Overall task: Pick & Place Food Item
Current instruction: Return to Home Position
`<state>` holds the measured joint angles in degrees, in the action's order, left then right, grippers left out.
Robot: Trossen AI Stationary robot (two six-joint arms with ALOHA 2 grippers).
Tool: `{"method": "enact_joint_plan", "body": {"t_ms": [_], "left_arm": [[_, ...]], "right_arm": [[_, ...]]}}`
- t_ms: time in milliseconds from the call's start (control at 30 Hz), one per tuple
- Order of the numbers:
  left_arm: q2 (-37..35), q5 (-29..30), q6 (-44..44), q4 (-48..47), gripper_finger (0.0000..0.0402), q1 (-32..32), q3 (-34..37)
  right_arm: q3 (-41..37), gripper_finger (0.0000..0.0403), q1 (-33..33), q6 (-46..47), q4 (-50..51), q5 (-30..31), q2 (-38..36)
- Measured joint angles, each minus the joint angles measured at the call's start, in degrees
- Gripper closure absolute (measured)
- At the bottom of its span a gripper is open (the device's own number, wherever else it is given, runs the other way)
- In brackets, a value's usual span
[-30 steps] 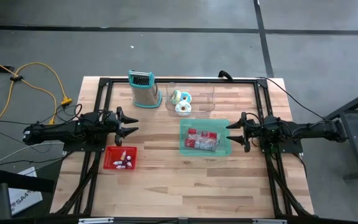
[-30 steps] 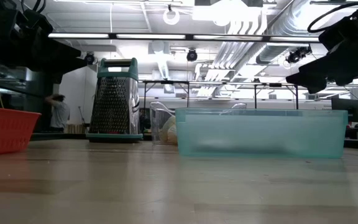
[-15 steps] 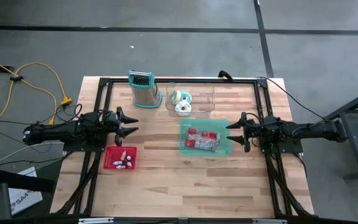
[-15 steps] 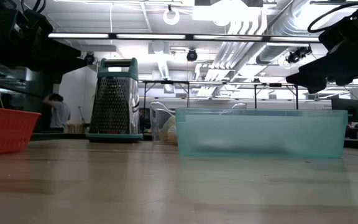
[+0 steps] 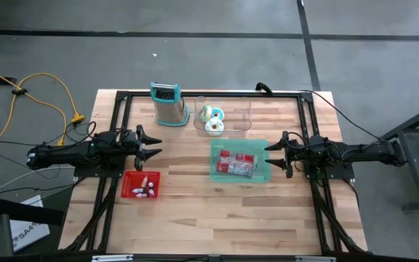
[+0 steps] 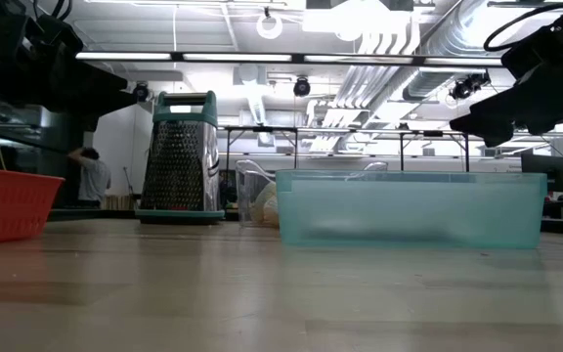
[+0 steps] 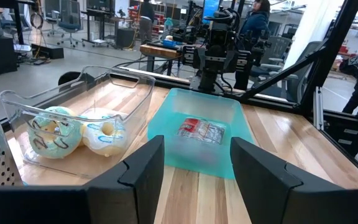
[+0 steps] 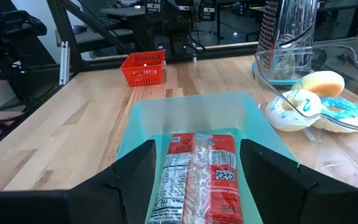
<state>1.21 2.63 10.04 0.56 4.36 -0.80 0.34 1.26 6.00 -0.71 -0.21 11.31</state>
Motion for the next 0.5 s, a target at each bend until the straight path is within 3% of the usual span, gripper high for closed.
{"method": "enact_joint_plan", "body": {"t_ms": [500], "left_arm": [[0.0,0.0,0.0,0.0,0.0222,-0.4,0.0]], "right_arm": [[0.0,0.018,0.0,0.0,0.0,0.0,0.0]]}}
